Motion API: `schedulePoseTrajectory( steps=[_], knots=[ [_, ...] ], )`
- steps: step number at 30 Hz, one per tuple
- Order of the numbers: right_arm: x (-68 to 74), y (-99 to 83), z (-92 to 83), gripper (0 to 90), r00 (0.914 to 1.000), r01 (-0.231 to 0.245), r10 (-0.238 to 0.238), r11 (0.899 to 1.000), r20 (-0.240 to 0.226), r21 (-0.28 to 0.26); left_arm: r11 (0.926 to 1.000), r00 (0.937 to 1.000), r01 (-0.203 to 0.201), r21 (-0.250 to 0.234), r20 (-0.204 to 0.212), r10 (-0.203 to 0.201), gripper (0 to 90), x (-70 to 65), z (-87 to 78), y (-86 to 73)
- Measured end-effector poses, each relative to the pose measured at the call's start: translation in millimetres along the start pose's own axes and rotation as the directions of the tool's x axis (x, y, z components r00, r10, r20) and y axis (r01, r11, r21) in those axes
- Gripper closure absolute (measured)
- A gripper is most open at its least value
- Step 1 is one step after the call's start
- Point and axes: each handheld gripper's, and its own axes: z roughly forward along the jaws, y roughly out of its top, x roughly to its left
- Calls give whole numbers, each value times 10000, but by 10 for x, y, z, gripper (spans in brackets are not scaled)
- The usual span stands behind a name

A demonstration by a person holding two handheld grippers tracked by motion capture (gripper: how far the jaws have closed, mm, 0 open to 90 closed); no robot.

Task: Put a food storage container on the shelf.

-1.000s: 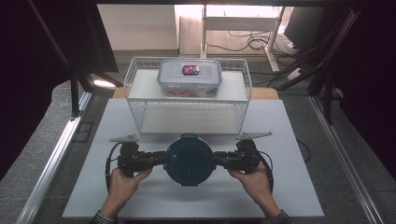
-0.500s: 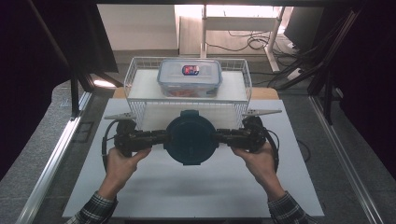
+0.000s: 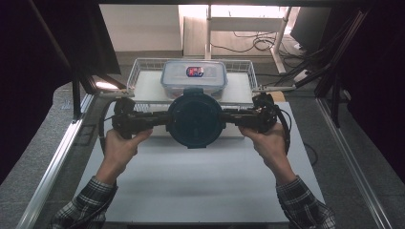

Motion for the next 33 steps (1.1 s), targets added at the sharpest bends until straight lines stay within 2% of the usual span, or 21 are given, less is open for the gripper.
schedulePoseTrajectory(
  steps=[18,26,33],
  knots=[
    [-7,818,-93,576,9998,112,-123,9966,-135,-811,9989,9989,-389,-248,-252,383,583,-43,-148,886],
    [-82,1097,-58,576,9998,206,-210,9947,-32,-1008,9991,9996,-245,-355,-121,241,583,94,-128,1154],
    [-207,1260,37,575,10000,-81,87,9938,48,-1104,9992,9999,40,-393,-111,-45,581,271,-72,1306]
  ],
)
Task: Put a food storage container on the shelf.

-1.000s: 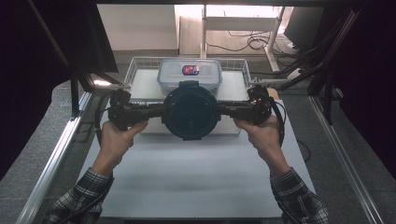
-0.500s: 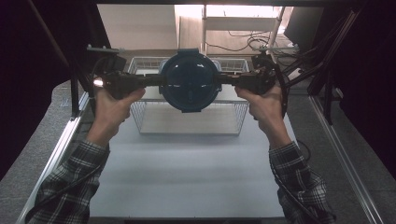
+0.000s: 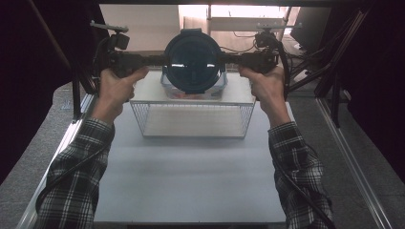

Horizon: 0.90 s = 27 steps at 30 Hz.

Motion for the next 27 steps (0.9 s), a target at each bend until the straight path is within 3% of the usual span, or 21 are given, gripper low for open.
schedulePoseTrajectory(
  steps=[5,13,18,23,25,26,27],
  knots=[
    [-96,41,102,573,9997,-195,194,9998,116,84,9993,9993,372,91,-37,-372,579,138,63,45],
    [-249,50,211,568,9976,-677,673,9975,189,190,9974,9973,705,133,-195,-702,576,246,150,81],
    [-272,72,251,550,9947,-983,978,9951,333,138,9976,9968,685,84,-419,-681,553,285,193,105],
    [-327,52,293,526,9880,-1484,1474,9887,455,192,9914,9913,1311,-33,-137,-1312,538,389,227,115],
    [-329,40,313,560,9863,-1458,1436,9890,811,228,9929,9918,1179,-152,-468,-1185,527,385,258,129],
    [-315,38,322,575,9852,-1264,1220,9915,1205,299,9944,9913,1051,-69,-787,-1053,519,380,282,142],
    [-303,33,336,585,9852,-1124,1060,9928,1348,409,9952,9870,972,126,-1300,-948,521,371,308,148]
  ],
)
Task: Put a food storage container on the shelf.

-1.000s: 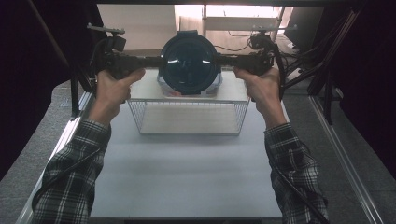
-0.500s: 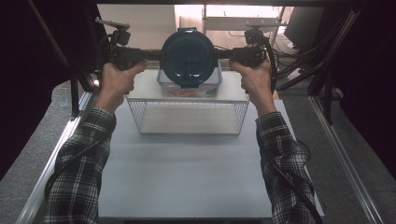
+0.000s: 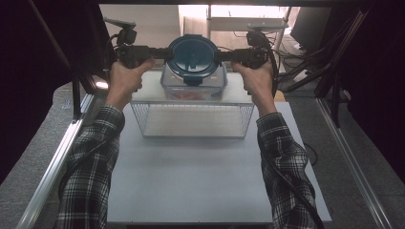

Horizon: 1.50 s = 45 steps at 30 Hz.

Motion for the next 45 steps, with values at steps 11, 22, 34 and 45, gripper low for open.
schedulePoseTrajectory(
  steps=[11,22,34,45],
  knots=[
    [95,-7,31,576,9971,372,-362,9992,673,-136,9950,9939,-829,-555,-771,785,623,-84,5,-31],
    [281,-199,-241,833,9675,2467,-2399,9649,798,-902,9629,9620,-2586,-769,-1108,2495,797,-331,-297,-397],
    [265,-372,-25,889,9273,3221,-3234,9459,1884,384,9649,9560,-2622,-176,-1413,2572,872,-252,-133,-458],
    [231,-402,3,836,9347,3143,-3136,9491,1674,229,9669,9573,-2544,-188,-1467,2490,796,-252,-121,-523]
  ],
)
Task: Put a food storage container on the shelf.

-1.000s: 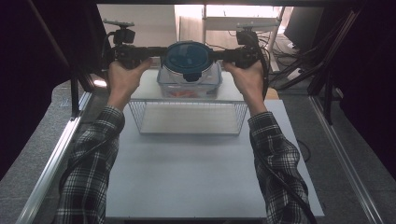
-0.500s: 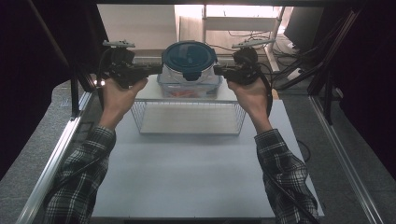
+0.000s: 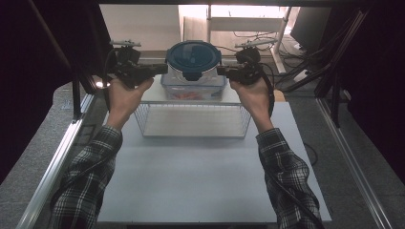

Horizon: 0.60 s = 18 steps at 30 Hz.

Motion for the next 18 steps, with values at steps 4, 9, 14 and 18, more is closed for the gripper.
schedulePoseTrajectory(
  steps=[4,9,14,18],
  knots=[
    [62,-139,-80,708,9986,124,-136,9996,-516,-244,9989,9987,-427,-176,259,431,579,-72,-46,-174],
    [145,-362,-148,489,9945,305,-349,9985,-990,-454,9931,9934,-1143,-257,-127,1140,369,-152,-81,-376],
    [195,-557,-209,327,9917,466,-533,9971,-1170,-596,9885,9888,-1490,-257,4,1491,241,-238,-105,-552],
    [237,-682,-225,248,9909,725,-767,9965,-1106,-419,9893,9889,-1454,-128,280,1457,198,-288,-87,-680]
  ],
)
